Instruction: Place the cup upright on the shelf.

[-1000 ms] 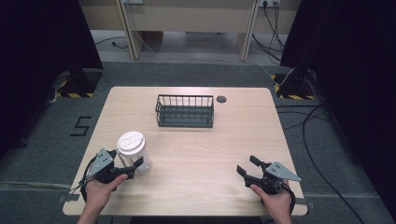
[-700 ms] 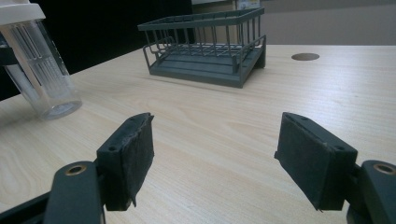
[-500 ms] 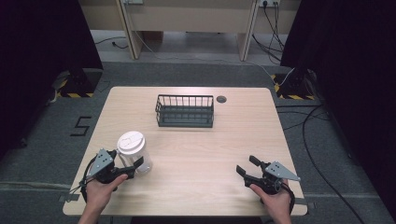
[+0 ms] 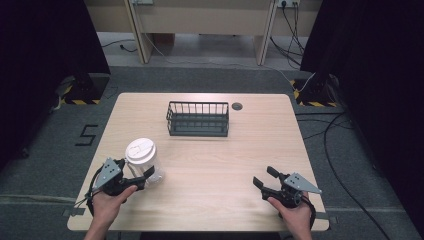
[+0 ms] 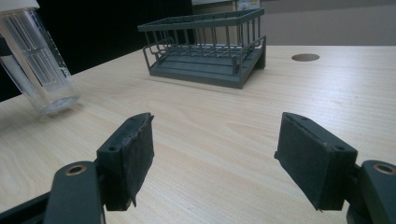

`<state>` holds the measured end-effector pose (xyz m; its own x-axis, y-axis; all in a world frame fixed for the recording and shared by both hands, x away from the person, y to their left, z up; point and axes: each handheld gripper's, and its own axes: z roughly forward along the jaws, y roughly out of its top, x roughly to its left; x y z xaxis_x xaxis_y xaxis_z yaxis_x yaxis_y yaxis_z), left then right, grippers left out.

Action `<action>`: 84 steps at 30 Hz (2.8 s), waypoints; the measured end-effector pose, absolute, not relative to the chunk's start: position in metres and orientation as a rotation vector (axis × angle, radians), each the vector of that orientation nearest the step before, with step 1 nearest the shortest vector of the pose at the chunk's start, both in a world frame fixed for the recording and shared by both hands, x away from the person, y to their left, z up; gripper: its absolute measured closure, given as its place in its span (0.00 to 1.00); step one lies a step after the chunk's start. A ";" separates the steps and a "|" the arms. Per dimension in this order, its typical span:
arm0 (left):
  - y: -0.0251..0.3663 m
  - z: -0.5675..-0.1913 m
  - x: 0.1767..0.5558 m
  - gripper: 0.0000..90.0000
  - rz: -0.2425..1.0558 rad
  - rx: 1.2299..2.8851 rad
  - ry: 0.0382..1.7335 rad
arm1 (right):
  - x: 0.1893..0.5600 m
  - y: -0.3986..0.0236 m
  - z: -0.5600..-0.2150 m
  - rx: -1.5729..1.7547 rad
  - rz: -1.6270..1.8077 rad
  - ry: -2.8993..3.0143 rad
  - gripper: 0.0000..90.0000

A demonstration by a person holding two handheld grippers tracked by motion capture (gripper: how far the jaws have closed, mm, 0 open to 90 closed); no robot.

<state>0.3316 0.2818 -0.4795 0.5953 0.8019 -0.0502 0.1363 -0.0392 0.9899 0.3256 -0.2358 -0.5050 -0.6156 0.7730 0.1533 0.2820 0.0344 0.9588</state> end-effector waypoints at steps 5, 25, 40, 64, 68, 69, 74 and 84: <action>0.281 -0.473 0.334 0.18 0.643 1.540 0.812 | 0.326 -0.236 -0.506 1.066 1.610 1.911 0.31; 0.267 -0.443 0.357 0.18 0.679 1.514 0.762 | 0.327 -0.236 -0.507 1.072 1.615 1.914 0.31; 0.253 -0.434 0.374 0.18 0.675 1.507 0.752 | 0.327 -0.236 -0.507 1.074 1.616 1.914 0.31; 0.232 -0.420 0.401 0.18 0.673 1.487 0.739 | 0.327 -0.237 -0.507 1.073 1.616 1.911 0.31; 0.230 -0.418 0.403 0.18 0.677 1.487 0.740 | 0.327 -0.237 -0.507 1.071 1.616 1.911 0.31; 0.230 -0.417 0.404 0.18 0.678 1.487 0.738 | 0.327 -0.237 -0.508 1.075 1.618 1.912 0.31; 0.228 -0.412 0.410 0.18 0.687 1.487 0.735 | 0.328 -0.237 -0.508 1.076 1.618 1.913 0.31; 0.222 -0.403 0.422 0.18 0.697 1.485 0.726 | 0.328 -0.237 -0.508 1.075 1.618 1.913 0.31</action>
<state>0.4219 0.2221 -0.4029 0.6155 0.7881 -0.0014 0.0301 -0.0217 0.9993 0.3278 -0.2374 -0.5080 -0.6173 0.7692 0.1654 0.2905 0.0274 0.9565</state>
